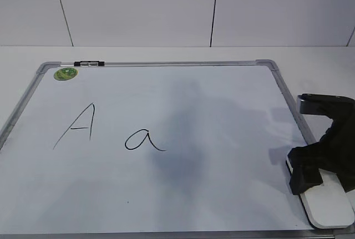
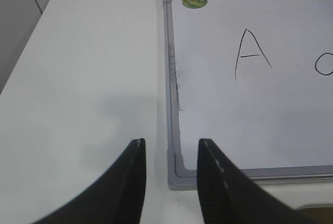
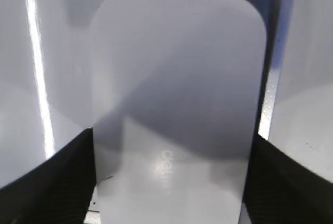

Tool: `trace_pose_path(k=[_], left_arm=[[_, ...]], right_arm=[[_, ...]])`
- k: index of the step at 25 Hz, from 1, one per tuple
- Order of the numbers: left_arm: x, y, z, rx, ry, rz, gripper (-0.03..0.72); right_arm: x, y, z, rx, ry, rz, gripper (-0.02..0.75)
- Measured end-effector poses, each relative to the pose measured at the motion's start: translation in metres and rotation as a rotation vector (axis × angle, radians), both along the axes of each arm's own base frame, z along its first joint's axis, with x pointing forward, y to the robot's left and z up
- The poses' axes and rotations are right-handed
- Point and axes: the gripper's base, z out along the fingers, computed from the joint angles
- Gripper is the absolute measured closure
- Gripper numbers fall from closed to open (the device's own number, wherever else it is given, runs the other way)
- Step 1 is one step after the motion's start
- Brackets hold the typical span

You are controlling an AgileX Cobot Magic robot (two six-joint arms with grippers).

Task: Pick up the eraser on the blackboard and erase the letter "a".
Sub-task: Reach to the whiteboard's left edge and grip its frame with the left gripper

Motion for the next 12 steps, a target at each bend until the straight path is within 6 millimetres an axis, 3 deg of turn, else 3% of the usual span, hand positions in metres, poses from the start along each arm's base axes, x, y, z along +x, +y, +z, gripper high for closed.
trace_pose_path(k=[6,12], left_arm=[[0.0,0.0,0.0,0.0,0.0,0.0,0.452],[0.0,0.0,0.0,0.0,0.0,0.0,0.452]], right_arm=[[0.0002,-0.0001,0.0,-0.001,-0.002,0.001,0.185],[0.0002,-0.0002,0.0,-0.002,-0.003,0.002,0.197]])
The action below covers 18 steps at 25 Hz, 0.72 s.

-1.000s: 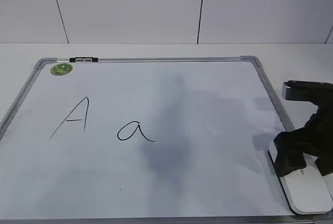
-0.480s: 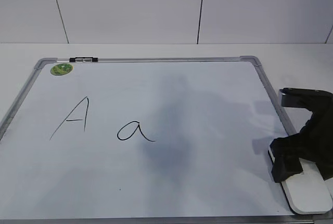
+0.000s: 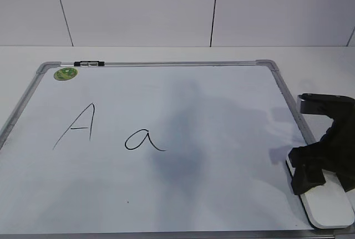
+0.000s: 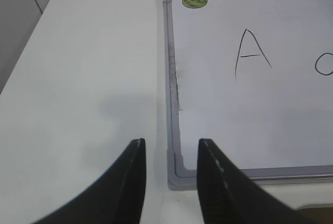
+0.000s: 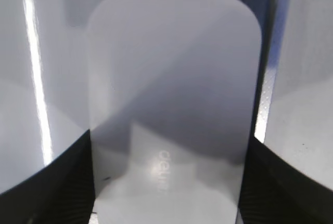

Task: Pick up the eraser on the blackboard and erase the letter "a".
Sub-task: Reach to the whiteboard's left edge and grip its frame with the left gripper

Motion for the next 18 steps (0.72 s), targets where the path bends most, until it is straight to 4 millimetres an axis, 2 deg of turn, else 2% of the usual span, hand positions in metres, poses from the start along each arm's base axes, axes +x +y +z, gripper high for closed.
trace_pose_path(k=[12,18], left_arm=[[0.0,0.0,0.0,0.0,0.0,0.0,0.452],[0.0,0.0,0.0,0.0,0.0,0.0,0.452]], right_arm=[[0.001,0.0,0.001,0.002,-0.022,-0.002,0.197],[0.0,0.0,0.018,0.016,-0.098,-0.004,0.198]])
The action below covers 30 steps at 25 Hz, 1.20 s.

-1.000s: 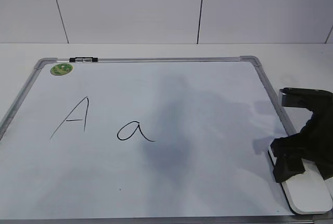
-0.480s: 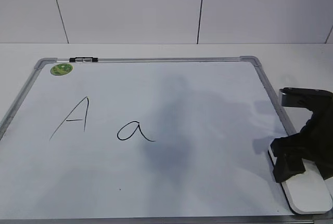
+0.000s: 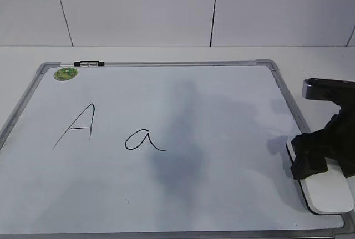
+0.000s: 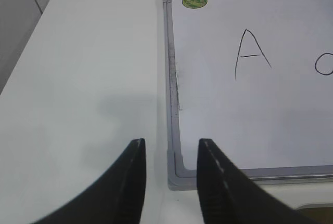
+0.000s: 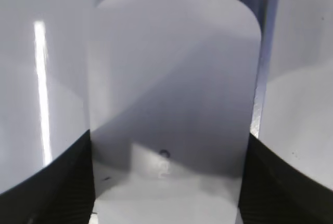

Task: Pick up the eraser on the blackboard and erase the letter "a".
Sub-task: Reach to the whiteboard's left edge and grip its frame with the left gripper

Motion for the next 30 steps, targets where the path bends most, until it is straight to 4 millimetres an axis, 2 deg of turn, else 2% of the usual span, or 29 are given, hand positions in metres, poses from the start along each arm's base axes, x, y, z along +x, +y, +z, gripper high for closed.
trace_pose_path(k=[5,13,16,20,30], left_arm=[[0.0,0.0,0.0,0.0,0.0,0.0,0.452],[0.0,0.0,0.0,0.0,0.0,0.0,0.452],[0.0,0.0,0.0,0.0,0.0,0.0,0.452],[0.0,0.0,0.0,0.0,0.0,0.0,0.452],[0.0,0.0,0.0,-0.002,0.0,-0.001,0.452]], right_arm=[[-0.009,-0.001,0.017,0.012,-0.017,0.006,0.198],[-0.034,-0.004,0.067,0.073,-0.18,0.001,0.198],[-0.044,-0.005,0.08,0.083,-0.218,0.007,0.199],[-0.051,-0.006,0.086,0.087,-0.226,0.012,0.199],[-0.055,-0.007,0.085,0.08,-0.184,0.027,0.199]])
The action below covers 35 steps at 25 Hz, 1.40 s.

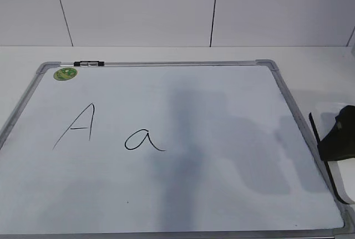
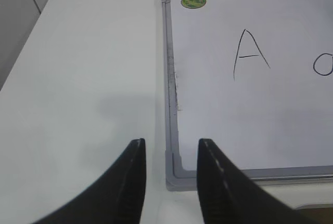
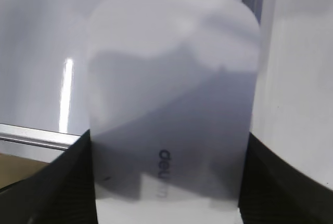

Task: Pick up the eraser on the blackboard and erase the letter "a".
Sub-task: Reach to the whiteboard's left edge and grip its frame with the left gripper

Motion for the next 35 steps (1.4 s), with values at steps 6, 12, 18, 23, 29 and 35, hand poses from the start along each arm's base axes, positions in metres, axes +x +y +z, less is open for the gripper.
trace_pose_path(k=[6,12,18,23,29,35], left_arm=[[0.0,-0.001,0.0,-0.011,0.0,-0.008,0.43],[0.017,-0.002,0.022,-0.033,-0.061,-0.015,0.328],[0.069,-0.002,0.034,-0.071,0.039,-0.016,0.308],[0.126,-0.002,0.041,-0.097,0.164,-0.009,0.307],[0.198,0.0,0.038,-0.105,0.39,-0.005,0.303],[0.257,0.001,0.014,-0.097,0.592,-0.016,0.263]], right_arm=[[0.0,0.0,0.0,-0.001,0.002,0.002,0.199],[0.0,0.0,0.0,-0.001,0.001,0.004,0.199],[0.0,0.0,0.0,-0.003,0.0,0.008,0.199],[0.0,0.0,0.0,-0.005,-0.002,0.015,0.199],[0.0,0.0,0.0,-0.005,-0.002,0.015,0.199],[0.0,0.0,0.0,-0.005,-0.004,0.014,0.199]])
